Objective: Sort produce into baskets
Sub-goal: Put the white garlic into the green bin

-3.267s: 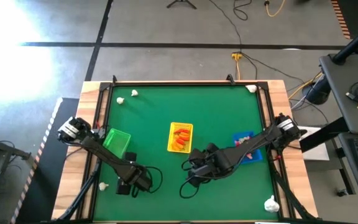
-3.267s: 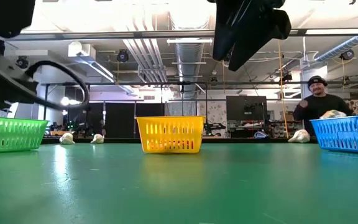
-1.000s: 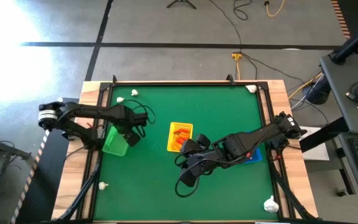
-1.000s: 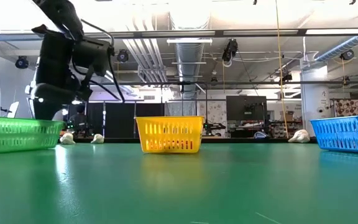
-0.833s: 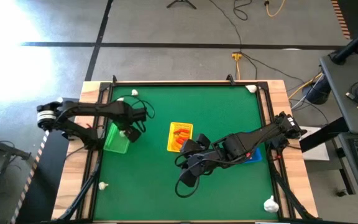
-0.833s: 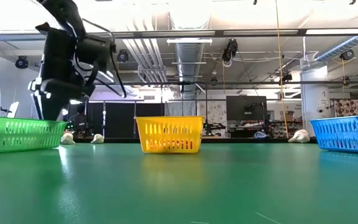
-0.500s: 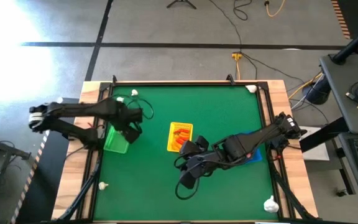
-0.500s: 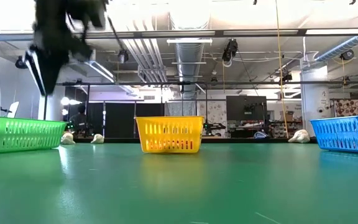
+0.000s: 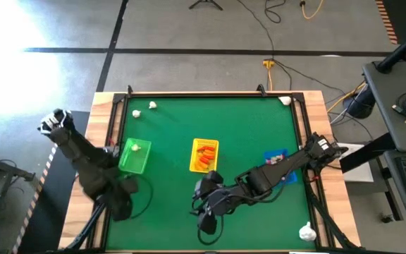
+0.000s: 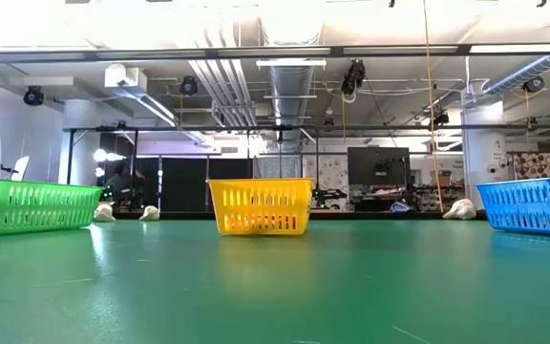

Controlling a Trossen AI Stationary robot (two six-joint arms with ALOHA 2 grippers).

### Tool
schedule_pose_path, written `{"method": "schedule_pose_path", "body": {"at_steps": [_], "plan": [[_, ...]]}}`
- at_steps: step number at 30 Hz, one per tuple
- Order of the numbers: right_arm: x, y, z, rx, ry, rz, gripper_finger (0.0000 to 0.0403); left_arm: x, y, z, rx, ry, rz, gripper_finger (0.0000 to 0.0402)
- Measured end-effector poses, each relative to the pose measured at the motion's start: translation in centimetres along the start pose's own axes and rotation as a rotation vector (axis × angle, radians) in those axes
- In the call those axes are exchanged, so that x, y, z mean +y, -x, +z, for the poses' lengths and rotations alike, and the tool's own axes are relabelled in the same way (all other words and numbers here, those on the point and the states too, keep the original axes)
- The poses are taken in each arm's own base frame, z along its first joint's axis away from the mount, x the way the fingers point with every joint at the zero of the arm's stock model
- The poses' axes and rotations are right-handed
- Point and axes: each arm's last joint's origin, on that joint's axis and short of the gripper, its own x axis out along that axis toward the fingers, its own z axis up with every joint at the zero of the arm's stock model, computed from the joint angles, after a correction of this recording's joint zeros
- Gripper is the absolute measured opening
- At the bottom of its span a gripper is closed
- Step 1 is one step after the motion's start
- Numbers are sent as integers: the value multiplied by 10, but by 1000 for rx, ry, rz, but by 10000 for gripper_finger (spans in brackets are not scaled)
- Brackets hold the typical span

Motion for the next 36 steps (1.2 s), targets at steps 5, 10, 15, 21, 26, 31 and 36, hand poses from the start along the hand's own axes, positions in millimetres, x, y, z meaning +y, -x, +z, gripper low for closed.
{"method": "schedule_pose_path", "body": {"at_steps": [5,10,15,21,26,31,36], "plan": [[19,-4,-12,-13,141,64,255,-19,-20,-19,309,25,28,113],[39,-12,-33,-7,187,109,269,-27,-33,-20,350,21,89,158],[61,-2,-58,23,237,144,274,-32,-32,-15,349,21,77,181],[73,1,-86,37,298,104,277,-35,-28,-5,401,27,10,183],[77,-6,-104,64,285,72,292,-35,-36,1,522,51,-24,183],[78,-18,-118,112,261,74,319,-41,-49,4,548,11,-18,183],[77,-27,-122,139,221,76,337,-42,-75,11,595,-75,52,191]]}}
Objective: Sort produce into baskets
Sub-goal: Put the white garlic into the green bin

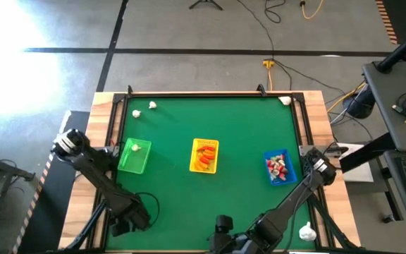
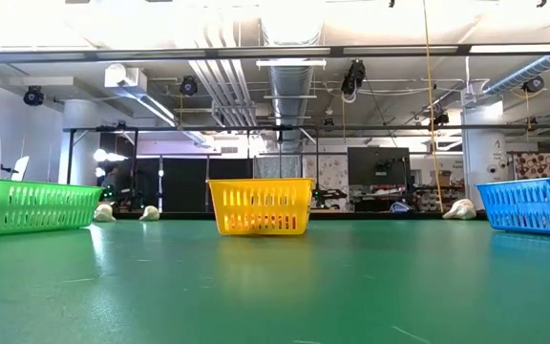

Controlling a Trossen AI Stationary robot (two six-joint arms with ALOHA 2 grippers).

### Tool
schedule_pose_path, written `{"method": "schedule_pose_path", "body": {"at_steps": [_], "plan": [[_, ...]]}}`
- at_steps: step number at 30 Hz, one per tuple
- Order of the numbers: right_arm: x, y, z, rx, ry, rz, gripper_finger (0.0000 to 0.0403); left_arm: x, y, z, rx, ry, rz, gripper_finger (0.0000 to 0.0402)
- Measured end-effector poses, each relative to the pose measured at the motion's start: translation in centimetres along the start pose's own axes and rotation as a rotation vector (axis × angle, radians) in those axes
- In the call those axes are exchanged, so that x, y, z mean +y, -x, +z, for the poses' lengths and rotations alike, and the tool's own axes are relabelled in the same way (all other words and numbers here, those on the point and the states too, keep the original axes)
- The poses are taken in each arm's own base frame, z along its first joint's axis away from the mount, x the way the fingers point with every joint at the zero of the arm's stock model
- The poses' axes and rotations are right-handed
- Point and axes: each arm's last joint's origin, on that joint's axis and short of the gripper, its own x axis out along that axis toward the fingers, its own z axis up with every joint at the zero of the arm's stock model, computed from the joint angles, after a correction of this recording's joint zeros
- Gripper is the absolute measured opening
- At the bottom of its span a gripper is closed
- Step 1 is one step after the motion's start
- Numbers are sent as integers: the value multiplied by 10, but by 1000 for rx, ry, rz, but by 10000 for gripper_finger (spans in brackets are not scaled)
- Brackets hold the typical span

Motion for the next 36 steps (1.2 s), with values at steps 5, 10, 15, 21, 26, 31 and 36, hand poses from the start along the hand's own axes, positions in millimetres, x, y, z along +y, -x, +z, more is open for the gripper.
{"method": "schedule_pose_path", "body": {"at_steps": [5,10,15,21,26,31,36], "plan": [[1,0,-2,21,-45,16,341,2,-13,13,69,-56,104,228],[1,0,-2,24,-88,16,341,5,-19,17,69,-71,191,285],[0,0,-1,26,-123,17,341,-5,-22,28,9,-78,88,332],[-2,-1,0,25,-145,14,341,-5,-34,37,39,-87,119,332],[-8,-3,5,21,-157,4,340,-4,-43,42,78,-87,142,295],[-18,-7,13,63,-179,47,338,-3,-47,44,88,-78,155,225],[-35,-1,33,143,-235,77,320,4,-52,43,88,-73,165,124]]}}
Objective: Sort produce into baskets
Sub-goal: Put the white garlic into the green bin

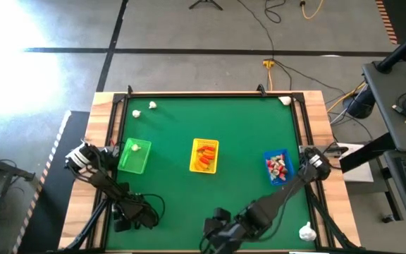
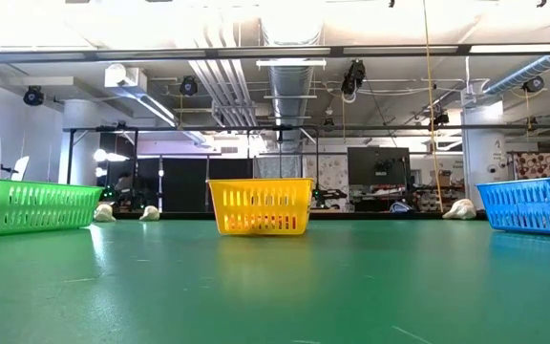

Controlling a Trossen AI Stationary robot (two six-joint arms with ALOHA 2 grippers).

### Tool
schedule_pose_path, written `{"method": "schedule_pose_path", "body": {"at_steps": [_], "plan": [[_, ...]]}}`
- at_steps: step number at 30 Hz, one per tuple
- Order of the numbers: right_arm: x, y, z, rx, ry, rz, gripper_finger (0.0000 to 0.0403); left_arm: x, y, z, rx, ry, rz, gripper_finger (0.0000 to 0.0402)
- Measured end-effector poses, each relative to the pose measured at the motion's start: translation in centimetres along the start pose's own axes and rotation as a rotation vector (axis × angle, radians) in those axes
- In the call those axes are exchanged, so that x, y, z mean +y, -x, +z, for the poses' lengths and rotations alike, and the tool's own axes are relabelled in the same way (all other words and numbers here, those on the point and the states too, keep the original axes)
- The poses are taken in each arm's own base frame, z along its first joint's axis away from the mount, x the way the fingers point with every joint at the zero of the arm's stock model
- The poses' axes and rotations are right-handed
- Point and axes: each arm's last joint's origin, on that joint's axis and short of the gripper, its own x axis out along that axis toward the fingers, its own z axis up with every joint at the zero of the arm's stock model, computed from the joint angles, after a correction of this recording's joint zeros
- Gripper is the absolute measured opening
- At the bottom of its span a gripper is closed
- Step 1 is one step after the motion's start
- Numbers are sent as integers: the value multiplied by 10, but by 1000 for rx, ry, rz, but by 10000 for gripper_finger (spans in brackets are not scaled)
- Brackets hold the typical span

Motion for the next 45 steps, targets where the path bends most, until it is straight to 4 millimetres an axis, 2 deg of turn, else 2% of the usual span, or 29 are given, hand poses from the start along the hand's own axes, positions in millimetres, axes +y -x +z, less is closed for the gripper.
{"method": "schedule_pose_path", "body": {"at_steps": [2,5,9,13,17,20,23,27,31,36,39,45], "plan": [[-1,16,12,19,-10,-12,309,5,0,-3,-17,12,47,101],[1,45,29,13,24,-38,293,15,11,-17,-32,38,147,101],[-2,76,47,-36,73,-104,277,33,50,-42,-148,31,245,101],[-18,102,66,-141,84,-152,265,68,88,-53,-358,108,206,100],[-34,127,88,-257,21,-190,256,122,105,-46,-473,304,160,100],[-45,135,97,-300,-43,-215,251,159,111,-31,-543,440,95,100],[-50,137,101,-313,-93,-217,249,186,114,-16,-597,539,17,102],[-50,137,101,-312,-93,-218,253,213,112,-7,-567,642,18,104],[-54,136,102,-302,-58,-235,263,229,110,-3,-555,690,3,108],[-69,139,114,-305,39,-282,277,230,105,5,-536,687,-61,127],[-85,147,125,-296,133,-303,283,228,98,10,-486,691,-114,138],[-128,180,151,-275,326,-287,298,221,73,18,-464,707,-138,145]]}}
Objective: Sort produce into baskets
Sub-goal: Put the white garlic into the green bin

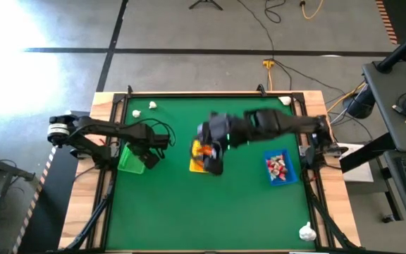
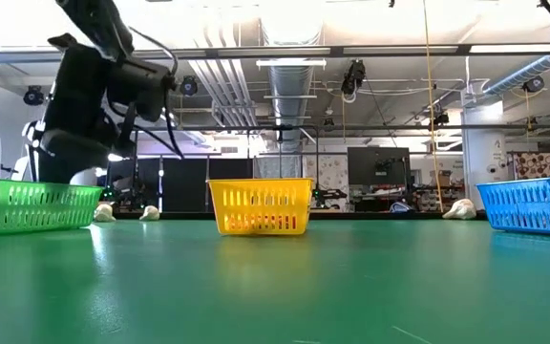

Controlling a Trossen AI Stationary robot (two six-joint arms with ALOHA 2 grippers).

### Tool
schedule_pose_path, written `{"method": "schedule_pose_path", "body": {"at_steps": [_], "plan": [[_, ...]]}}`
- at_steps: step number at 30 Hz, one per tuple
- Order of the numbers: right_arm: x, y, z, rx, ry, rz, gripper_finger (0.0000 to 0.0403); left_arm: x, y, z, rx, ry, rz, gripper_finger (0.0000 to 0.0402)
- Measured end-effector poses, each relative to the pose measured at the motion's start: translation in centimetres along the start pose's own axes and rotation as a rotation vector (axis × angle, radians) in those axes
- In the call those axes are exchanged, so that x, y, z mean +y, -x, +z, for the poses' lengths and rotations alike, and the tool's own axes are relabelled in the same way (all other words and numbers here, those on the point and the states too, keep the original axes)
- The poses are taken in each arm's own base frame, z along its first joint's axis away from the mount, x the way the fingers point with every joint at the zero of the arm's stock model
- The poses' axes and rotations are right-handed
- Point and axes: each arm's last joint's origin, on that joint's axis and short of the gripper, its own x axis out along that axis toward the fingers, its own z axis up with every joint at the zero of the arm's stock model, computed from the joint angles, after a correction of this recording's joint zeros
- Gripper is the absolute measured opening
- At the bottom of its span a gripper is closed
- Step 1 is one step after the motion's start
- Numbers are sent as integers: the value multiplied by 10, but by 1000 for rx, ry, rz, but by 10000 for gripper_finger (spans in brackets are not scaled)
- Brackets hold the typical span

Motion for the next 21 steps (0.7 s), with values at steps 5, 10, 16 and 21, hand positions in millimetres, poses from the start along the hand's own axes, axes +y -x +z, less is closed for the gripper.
{"method": "schedule_pose_path", "body": {"at_steps": [5,10,16,21], "plan": [[-43,9,5,1,96,30,313,1,-3,0,-9,-5,14,145],[-77,6,5,25,159,-29,327,0,3,3,-34,27,6,153],[-101,-4,3,57,199,-72,328,-1,8,5,-51,151,2,199],[-106,-1,4,58,262,-89,325,1,8,4,-50,173,34,229]]}}
